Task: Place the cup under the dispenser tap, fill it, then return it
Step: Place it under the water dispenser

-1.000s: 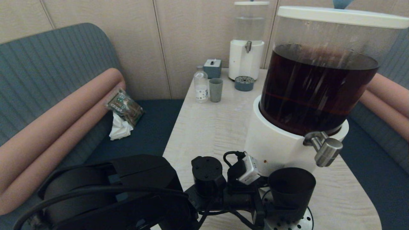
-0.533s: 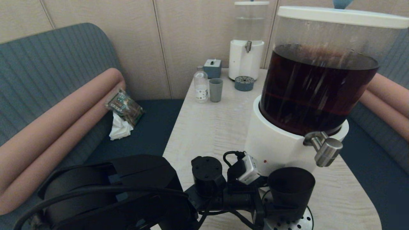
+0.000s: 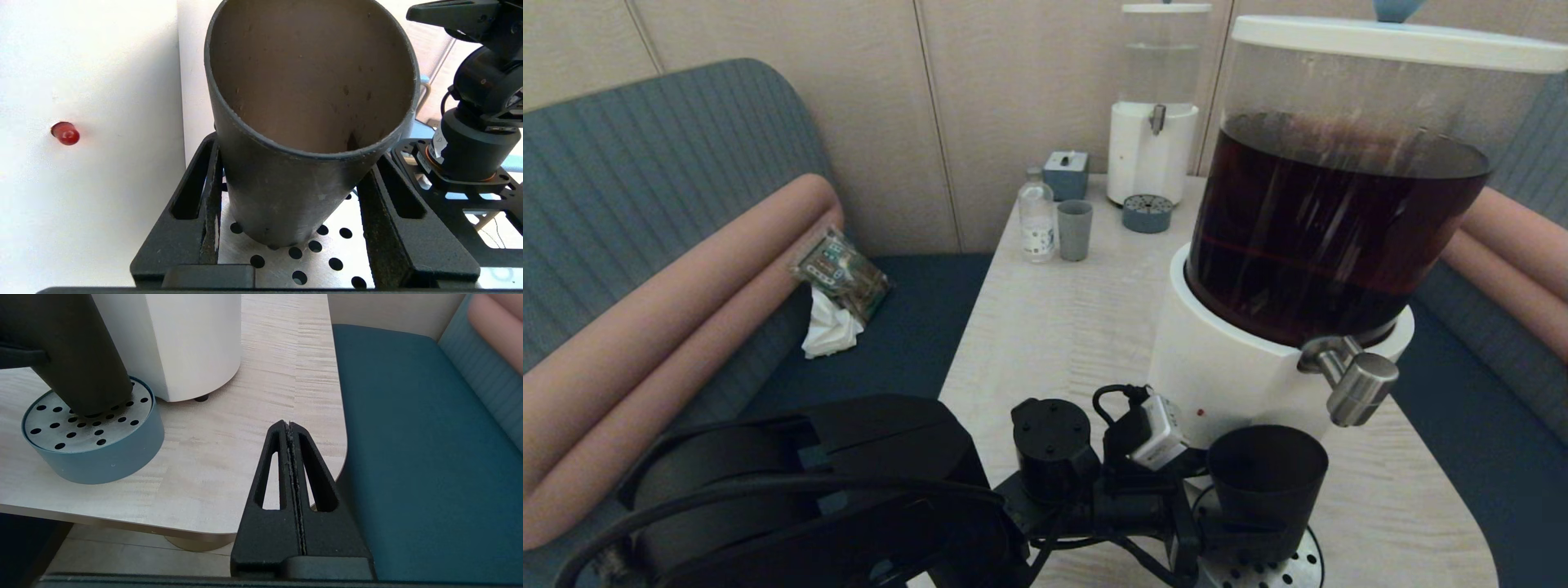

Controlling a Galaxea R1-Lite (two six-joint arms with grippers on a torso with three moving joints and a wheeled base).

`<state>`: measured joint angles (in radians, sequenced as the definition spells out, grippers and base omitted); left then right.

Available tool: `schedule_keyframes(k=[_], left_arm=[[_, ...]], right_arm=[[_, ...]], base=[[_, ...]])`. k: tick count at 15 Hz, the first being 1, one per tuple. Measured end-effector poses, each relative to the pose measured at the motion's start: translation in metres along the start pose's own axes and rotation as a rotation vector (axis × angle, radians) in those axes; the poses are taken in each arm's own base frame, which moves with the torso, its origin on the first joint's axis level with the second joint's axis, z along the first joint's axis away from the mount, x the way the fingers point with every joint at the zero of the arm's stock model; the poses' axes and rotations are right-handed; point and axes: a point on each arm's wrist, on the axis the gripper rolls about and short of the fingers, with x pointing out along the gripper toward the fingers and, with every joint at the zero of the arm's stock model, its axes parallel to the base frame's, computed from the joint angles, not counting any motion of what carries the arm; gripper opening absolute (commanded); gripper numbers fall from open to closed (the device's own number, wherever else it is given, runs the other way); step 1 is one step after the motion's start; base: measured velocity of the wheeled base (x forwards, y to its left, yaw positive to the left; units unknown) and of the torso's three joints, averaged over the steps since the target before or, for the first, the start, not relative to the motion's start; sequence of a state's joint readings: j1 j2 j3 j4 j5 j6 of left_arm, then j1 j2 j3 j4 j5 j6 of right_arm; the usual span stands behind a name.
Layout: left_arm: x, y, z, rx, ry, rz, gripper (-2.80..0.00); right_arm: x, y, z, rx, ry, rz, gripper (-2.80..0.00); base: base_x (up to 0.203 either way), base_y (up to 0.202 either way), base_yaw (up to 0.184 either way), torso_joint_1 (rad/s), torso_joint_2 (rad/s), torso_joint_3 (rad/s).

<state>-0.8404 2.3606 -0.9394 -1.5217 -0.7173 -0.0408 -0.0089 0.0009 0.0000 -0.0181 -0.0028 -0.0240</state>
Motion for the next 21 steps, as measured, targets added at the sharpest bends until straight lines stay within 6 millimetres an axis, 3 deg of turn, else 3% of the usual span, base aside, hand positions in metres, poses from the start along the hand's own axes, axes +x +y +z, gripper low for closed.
schedule_keyframes(k=[21], left_arm=[[0.0017,0.0001,0.0002,0.007,-0.004,0.062,-2.80]], right_arm=[[0.0000,0.0000,0.0000,0.002,0.000,0.000,-2.80]], base=[[0.000,0.000,0.000,0.000,0.00,0.000]])
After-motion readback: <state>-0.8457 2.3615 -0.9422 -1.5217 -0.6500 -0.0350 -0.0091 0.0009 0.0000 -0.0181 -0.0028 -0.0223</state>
